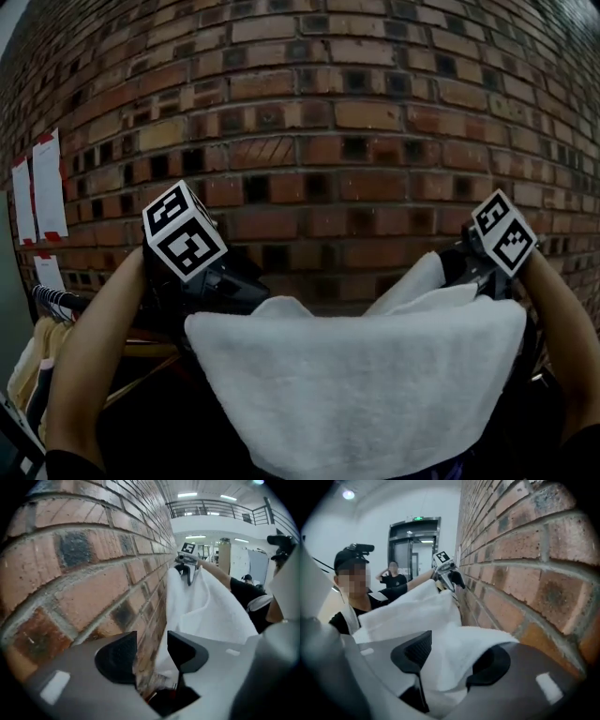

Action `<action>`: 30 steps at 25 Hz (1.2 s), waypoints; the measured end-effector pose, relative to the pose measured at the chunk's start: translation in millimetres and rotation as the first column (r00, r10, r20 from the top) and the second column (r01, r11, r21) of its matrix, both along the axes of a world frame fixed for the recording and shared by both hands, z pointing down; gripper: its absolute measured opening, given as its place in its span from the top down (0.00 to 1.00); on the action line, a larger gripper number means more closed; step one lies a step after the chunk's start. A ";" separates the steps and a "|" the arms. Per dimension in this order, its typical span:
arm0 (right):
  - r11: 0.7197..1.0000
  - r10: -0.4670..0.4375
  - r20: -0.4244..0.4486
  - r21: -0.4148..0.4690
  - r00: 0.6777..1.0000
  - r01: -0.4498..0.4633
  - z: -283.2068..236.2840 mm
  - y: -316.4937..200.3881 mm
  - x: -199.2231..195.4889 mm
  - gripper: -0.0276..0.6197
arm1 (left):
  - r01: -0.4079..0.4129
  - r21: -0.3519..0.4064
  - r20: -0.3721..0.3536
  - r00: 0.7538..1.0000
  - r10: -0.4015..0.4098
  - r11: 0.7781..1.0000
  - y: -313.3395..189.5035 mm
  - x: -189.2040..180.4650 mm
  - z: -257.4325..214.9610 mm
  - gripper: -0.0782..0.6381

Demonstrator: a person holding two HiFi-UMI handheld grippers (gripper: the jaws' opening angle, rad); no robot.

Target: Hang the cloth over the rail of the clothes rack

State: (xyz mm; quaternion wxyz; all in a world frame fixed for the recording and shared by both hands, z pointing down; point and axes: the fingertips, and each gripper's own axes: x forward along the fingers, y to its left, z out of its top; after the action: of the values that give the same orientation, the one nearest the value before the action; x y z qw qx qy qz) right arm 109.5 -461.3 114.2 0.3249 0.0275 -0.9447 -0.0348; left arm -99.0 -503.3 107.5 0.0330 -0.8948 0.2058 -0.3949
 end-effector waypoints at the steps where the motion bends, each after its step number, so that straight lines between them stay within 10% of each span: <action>1: 1.000 0.001 0.008 -0.003 1.000 -0.001 -3.6 -1.2 3.9 0.58 | -0.014 0.017 -0.028 0.999 0.014 1.000 0.6 2.6 -6.7 0.58; 8: 0.984 0.066 0.202 0.150 0.977 -0.097 -68.6 -13.6 13.9 0.58 | 0.044 0.255 -0.260 0.965 0.024 0.966 -11.7 12.8 -72.6 0.65; 15: 0.828 0.178 0.559 0.360 0.810 -0.430 -157.5 -9.3 -48.8 0.76 | 0.212 0.368 -0.688 0.717 0.112 0.905 25.2 41.4 -176.3 0.82; 19: 0.763 0.184 0.569 0.431 0.802 -0.481 -172.3 3.9 -63.1 0.93 | 0.233 0.413 -0.687 0.714 0.133 0.880 47.4 65.9 -181.4 0.86; 30: 0.726 0.163 0.613 0.455 0.773 -0.515 -173.8 82.5 -71.1 0.95 | 0.216 0.439 -0.731 0.651 0.207 0.872 125.6 70.7 -187.1 0.86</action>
State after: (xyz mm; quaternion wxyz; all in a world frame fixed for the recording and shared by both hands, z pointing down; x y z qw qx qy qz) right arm 38.4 -378.8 -59.6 0.0237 0.3175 -0.9115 -0.2603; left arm -28.3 -377.7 -79.6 0.1681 -0.9369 0.2956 0.0813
